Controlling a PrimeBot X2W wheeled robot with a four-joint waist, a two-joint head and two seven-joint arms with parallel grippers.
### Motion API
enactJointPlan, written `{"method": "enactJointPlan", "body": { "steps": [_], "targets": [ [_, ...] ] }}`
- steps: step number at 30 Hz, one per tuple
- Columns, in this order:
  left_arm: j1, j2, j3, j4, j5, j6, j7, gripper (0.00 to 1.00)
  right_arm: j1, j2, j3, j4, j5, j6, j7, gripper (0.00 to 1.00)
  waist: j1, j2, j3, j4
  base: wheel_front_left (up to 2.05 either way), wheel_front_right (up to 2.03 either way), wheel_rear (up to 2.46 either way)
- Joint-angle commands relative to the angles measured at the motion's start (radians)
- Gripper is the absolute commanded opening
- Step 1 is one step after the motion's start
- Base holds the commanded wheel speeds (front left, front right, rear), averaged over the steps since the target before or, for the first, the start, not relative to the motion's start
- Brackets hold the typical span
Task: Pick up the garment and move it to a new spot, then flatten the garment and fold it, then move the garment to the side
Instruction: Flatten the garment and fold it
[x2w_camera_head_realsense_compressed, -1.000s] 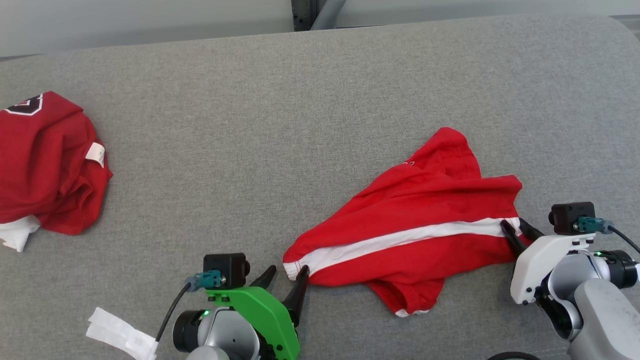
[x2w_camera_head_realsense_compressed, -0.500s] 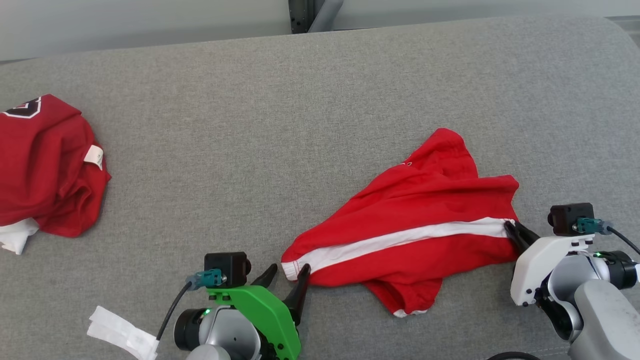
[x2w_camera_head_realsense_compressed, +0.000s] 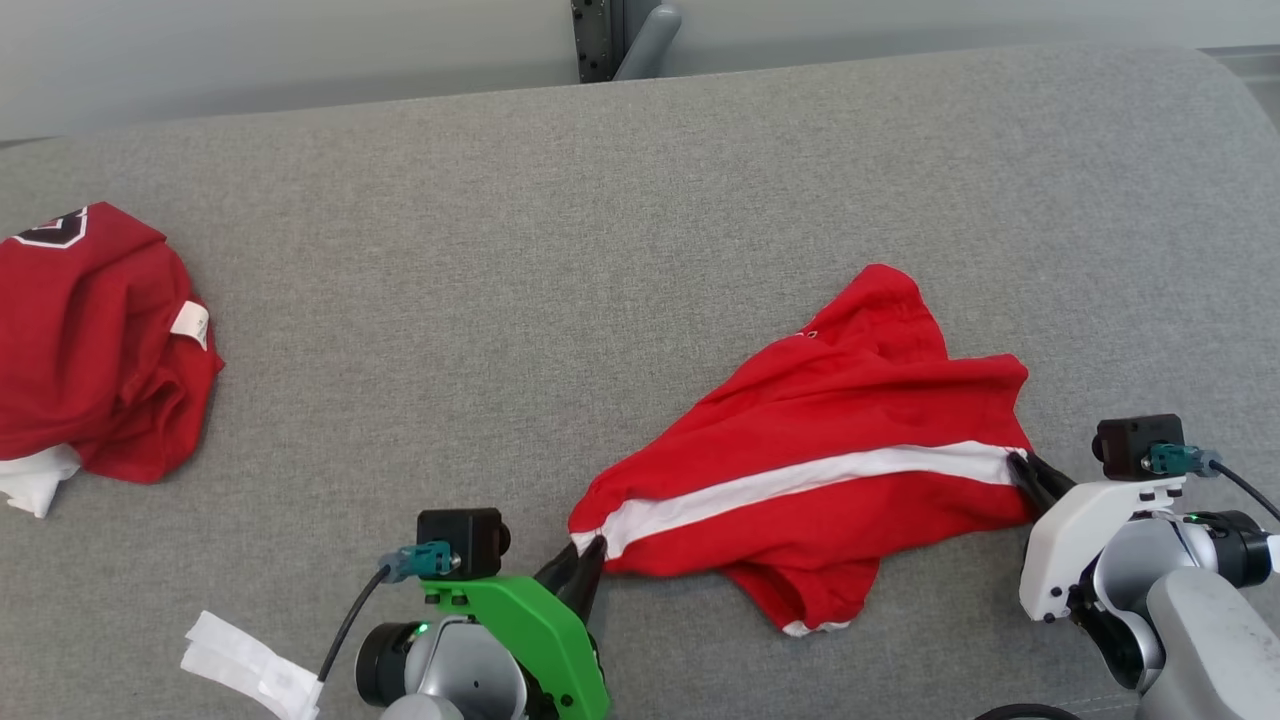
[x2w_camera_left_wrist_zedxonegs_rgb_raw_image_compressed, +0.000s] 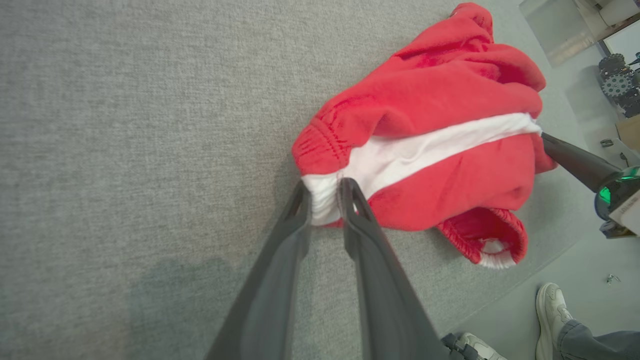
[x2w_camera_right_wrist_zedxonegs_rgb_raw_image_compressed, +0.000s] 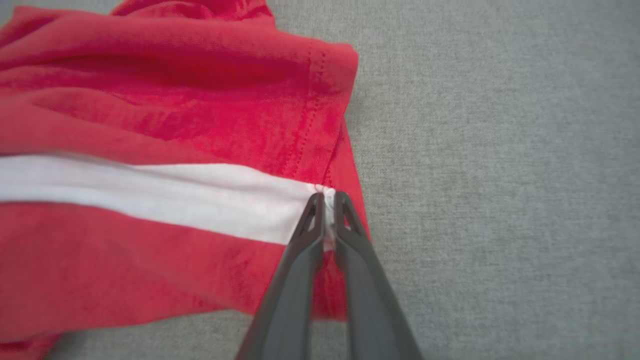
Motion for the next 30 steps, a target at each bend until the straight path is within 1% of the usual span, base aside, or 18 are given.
{"method": "enactJointPlan", "body": {
  "steps": [1, 2, 5, 7, 10, 13, 18, 21, 24, 28, 30],
  "targets": [
    [0.008, 0.010, -0.002, -0.005, -0.006, 0.004, 0.002, 0.02, 0.013, -0.001, 0.001, -0.004, 0.005, -0.002, 0.002, 0.10, 0.0000, 0.0000, -0.003, -0.001, 0.00, 0.00, 0.00],
    [0.007, 0.009, -0.003, -0.005, -0.009, 0.004, 0.001, 0.00, 0.013, -0.001, 0.002, -0.005, 0.005, -0.002, 0.002, 0.09, 0.0000, 0.0000, -0.004, -0.002, 0.00, 0.00, 0.00],
    [0.006, 0.008, -0.009, 0.000, -0.018, -0.005, -0.002, 0.00, 0.015, 0.000, 0.005, -0.008, 0.007, -0.002, 0.001, 0.07, 0.0000, 0.0000, -0.009, -0.006, 0.00, 0.00, 0.00],
    [0.004, 0.006, -0.012, 0.001, -0.023, -0.010, -0.007, 0.00, 0.018, 0.000, 0.008, -0.014, 0.009, -0.002, -0.003, 0.00, 0.0000, 0.0000, -0.012, -0.009, 0.00, 0.00, 0.00],
    [-0.001, 0.005, -0.006, -0.011, -0.036, -0.012, -0.014, 0.00, 0.023, -0.005, 0.019, -0.040, 0.020, -0.002, 0.001, 0.00, 0.0000, 0.0000, -0.017, -0.013, 0.00, 0.00, 0.00],
    [-0.004, 0.010, 0.009, -0.046, -0.050, -0.014, -0.019, 0.00, 0.034, -0.024, 0.021, -0.093, 0.043, -0.002, 0.010, 0.00, 0.0000, 0.0000, -0.022, -0.016, 0.00, 0.00, 0.00],
    [0.012, 0.022, 0.039, -0.146, -0.085, -0.013, -0.010, 0.00, 0.061, -0.057, 0.003, -0.231, 0.088, -0.002, 0.046, 0.00, 0.0000, 0.0000, -0.020, -0.024, 0.00, 0.00, 0.00],
    [0.016, 0.032, 0.062, -0.223, -0.106, -0.006, -0.003, 0.00, 0.084, -0.071, -0.022, -0.340, 0.126, -0.002, 0.078, 0.00, 0.0000, 0.0000, -0.018, -0.028, 0.00, 0.00, 0.00],
    [0.003, 0.042, 0.086, -0.306, -0.129, -0.004, 0.011, 0.00, 0.101, -0.073, -0.067, -0.464, 0.188, -0.002, 0.119, 0.00, 0.0000, 0.0000, -0.011, -0.031, 0.00, 0.00, 0.00],
    [-0.073, 0.073, 0.124, -0.399, -0.168, -0.011, 0.072, 0.00, 0.058, -0.065, -0.155, -0.614, 0.293, -0.001, 0.185, 0.00, 0.0000, 0.0000, 0.034, -0.030, 0.00, 0.00, 0.00],
    [-0.154, 0.109, 0.152, -0.417, -0.165, -0.014, 0.117, 0.00, 0.000, -0.076, -0.207, -0.648, 0.321, -0.001, 0.231, 0.00, 0.0000, 0.0000, 0.075, -0.028, 0.00, 0.00, 0.00]
  ]
}}
